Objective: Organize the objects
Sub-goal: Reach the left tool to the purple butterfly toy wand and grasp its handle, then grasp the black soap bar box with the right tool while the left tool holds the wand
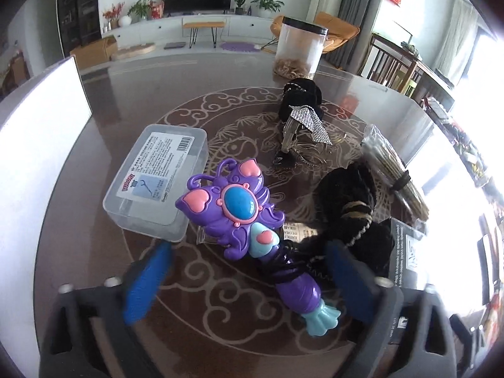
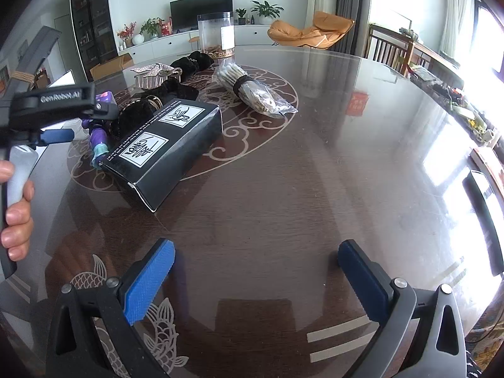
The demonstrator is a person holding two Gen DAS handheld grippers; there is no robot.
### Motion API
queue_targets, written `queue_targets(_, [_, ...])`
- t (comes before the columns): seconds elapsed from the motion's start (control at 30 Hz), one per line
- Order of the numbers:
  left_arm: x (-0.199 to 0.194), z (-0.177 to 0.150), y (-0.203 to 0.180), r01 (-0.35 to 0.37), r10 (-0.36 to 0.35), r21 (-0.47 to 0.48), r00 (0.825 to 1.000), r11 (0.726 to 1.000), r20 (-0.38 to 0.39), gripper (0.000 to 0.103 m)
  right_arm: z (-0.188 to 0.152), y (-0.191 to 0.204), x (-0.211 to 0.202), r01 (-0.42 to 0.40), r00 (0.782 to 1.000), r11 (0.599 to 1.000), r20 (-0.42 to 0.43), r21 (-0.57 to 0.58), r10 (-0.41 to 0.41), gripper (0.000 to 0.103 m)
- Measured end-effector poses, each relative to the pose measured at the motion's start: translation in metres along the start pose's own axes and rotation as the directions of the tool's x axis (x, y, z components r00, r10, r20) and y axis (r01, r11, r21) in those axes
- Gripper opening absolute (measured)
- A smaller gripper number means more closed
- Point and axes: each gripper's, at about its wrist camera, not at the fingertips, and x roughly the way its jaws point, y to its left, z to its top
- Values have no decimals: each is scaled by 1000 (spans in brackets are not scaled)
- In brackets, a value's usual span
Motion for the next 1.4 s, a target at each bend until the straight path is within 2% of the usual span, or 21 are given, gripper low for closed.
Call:
queue_targets(0.07, [-4,-7,3,1,-1,17,1000,1000,25,40,0,0,0,0,1000,1000,0,0,0,103])
queue_targets(0.13, [-10,-19,11,19,-20,31,999,999,34,19,0,0,0,0,1000,1000,0,0,0,103])
queue_targets(0.37, [-42,-72,48,33,-31,72,999,997,-23,19,0,0,0,0,1000,1000,1,1,0,103])
queue_targets(0.5, [-55,-85,61,45,-41,106,998,993,-38,20,0,0,1,0,1000,1000,0,0,0,103])
queue_targets(0.53, [-55,-87,61,56,-51,116,998,992,-39,24,0,0,0,0,1000,1000,0,0,0,103])
queue_targets(0.6, [-56,-88,58,77,-71,155,996,985,-44,44,0,0,1,0,1000,1000,0,-1,0,103])
queue_targets(0.63, [-55,-89,57,61,-53,172,997,983,-51,71,0,0,0,-1,1000,1000,0,0,1,103])
queue_targets(0.67, [-54,-89,54,39,-30,186,998,982,-54,88,0,0,0,-2,1000,1000,1,-1,2,103])
queue_targets(0.8, [-49,-94,51,10,0,223,999,975,-49,91,0,0,0,-1,1000,1000,2,-1,1,103])
queue_targets(0.9, [-47,-93,55,9,3,212,998,977,-56,92,0,0,0,-2,1000,1000,2,-1,2,103])
queue_targets(1.03, [-39,-86,52,7,11,213,996,977,-86,103,0,0,0,-2,1000,1000,2,-1,2,103])
queue_targets(1.4, [-37,-79,47,10,9,216,996,976,-87,103,0,0,0,-2,1000,1000,2,-1,2,103])
